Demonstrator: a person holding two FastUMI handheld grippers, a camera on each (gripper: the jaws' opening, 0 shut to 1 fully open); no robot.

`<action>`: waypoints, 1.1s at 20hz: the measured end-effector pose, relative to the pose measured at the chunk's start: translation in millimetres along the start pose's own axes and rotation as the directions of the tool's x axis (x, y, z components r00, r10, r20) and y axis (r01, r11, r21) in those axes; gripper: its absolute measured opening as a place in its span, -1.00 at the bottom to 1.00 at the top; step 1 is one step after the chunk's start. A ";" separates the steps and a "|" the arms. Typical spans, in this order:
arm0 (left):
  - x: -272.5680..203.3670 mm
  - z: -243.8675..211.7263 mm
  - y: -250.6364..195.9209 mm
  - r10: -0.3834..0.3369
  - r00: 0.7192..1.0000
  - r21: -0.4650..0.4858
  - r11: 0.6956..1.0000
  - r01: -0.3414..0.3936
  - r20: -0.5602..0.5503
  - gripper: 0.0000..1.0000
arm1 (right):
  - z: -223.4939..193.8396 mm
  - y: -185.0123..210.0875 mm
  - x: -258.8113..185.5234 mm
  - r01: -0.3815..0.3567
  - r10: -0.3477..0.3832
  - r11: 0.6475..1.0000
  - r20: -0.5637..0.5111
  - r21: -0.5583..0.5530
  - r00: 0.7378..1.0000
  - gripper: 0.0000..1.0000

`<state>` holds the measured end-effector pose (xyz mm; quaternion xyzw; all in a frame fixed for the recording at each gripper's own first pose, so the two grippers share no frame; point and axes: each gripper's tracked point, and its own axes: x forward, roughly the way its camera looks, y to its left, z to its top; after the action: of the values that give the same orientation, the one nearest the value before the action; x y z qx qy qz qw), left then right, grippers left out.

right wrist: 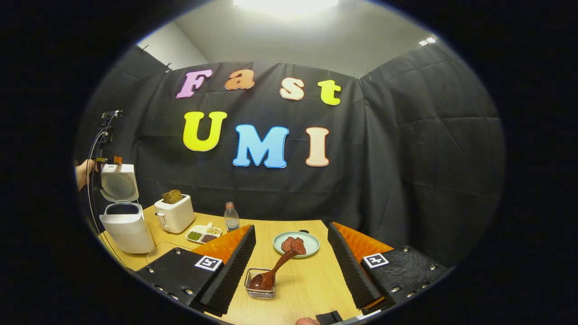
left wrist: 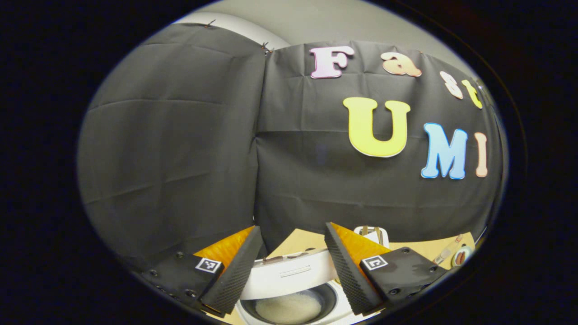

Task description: Close the left gripper, press the button to open the rice cooker; take a wooden spoon from the chopstick holder with the right hand, scoop a spoonful of rice and pour it into the rice cooker, then put the wooden spoon back into the chopstick holder.

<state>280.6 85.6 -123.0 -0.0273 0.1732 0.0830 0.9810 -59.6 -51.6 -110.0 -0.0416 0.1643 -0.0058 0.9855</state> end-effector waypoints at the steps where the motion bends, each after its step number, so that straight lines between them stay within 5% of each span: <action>1: -7.0 -5.9 -3.8 -0.002 1.000 -0.002 1.000 0.002 -0.008 0.94 | 0.4 -1.7 -1.5 -0.006 0.006 1.000 0.001 0.001 1.000 0.96; 22: -60.9 -151.3 -41.5 0.005 0.976 0.029 1.000 0.002 -0.216 0.94 | -26.4 -34.4 -12.6 -0.060 0.061 0.998 -0.043 0.012 0.997 0.95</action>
<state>180.6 22.9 -243.0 -0.0219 0.2800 0.0778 0.9566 -80.0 -87.6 -128.0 -0.0315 0.1866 0.0222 0.9817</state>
